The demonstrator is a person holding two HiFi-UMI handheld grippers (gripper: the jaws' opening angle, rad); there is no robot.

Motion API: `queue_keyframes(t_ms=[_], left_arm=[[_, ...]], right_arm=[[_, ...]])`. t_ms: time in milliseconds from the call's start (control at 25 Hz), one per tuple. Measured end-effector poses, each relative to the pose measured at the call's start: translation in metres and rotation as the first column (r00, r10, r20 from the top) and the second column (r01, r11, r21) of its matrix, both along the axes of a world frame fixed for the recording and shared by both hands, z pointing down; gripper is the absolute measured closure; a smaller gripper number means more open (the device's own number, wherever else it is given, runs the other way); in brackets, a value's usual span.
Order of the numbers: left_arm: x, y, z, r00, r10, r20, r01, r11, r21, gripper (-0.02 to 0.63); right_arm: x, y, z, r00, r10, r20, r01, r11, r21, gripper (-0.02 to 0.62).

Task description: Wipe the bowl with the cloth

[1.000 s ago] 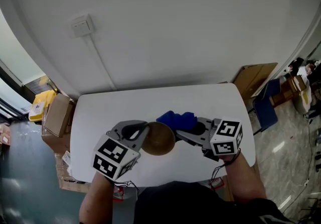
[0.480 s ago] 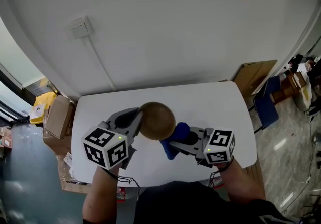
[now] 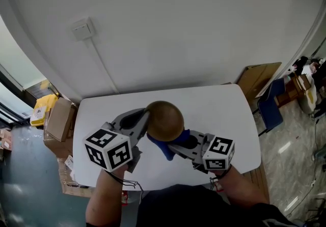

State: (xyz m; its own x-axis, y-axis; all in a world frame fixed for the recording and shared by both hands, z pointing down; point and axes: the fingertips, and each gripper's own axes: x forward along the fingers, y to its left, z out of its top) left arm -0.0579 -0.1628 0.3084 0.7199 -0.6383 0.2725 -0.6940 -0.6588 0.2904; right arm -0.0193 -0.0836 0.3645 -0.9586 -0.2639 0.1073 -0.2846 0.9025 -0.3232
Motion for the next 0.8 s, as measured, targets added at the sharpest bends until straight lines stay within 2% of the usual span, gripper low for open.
queue_keyframes(t_ms=[120, 200, 320, 400, 480, 520, 600, 680, 800], left_arm=[[0.005, 0.014, -0.002, 0.995, 0.1, -0.012, -0.1, 0.994, -0.031, 0.586], [0.009, 0.024, 0.002, 0.988, 0.153, 0.012, -0.153, 0.987, -0.041, 0.586], [0.012, 0.033, 0.016, 0.978, 0.178, 0.113, -0.174, 0.984, -0.045, 0.586], [0.01, 0.033, 0.026, 0.967, 0.17, 0.189, -0.165, 0.985, -0.039, 0.586], [0.009, 0.034, 0.034, 0.943, 0.168, 0.287, -0.17, 0.985, -0.017, 0.588], [0.01, 0.035, 0.038, 0.921, 0.173, 0.349, -0.184, 0.983, 0.0, 0.587], [0.014, 0.041, 0.045, 0.861, 0.186, 0.474, -0.23, 0.972, 0.036, 0.587], [0.019, 0.048, 0.052, 0.791, 0.184, 0.583, -0.274, 0.959, 0.069, 0.586], [0.024, 0.053, 0.059, 0.673, 0.129, 0.729, -0.328, 0.935, 0.137, 0.588]], right_arm=[[0.026, -0.019, -0.009, 0.994, 0.073, 0.079, -0.07, 0.997, -0.035, 0.569], [0.038, -0.028, -0.015, 0.988, 0.108, 0.111, -0.105, 0.994, -0.036, 0.569], [0.052, -0.039, -0.027, 0.979, 0.142, 0.143, -0.14, 0.99, -0.025, 0.569], [0.056, -0.043, -0.034, 0.982, 0.148, 0.115, -0.151, 0.988, 0.018, 0.569], [0.055, -0.043, -0.041, 0.988, 0.139, 0.068, -0.144, 0.987, 0.071, 0.569], [0.053, -0.041, -0.045, 0.99, 0.13, 0.054, -0.135, 0.987, 0.092, 0.569], [0.048, -0.038, -0.054, 0.994, 0.104, 0.042, -0.109, 0.987, 0.119, 0.569], [0.041, -0.036, -0.058, 0.997, 0.073, 0.015, -0.074, 0.989, 0.126, 0.569], [0.027, -0.033, -0.048, 0.997, 0.026, -0.078, -0.018, 0.994, 0.106, 0.569]])
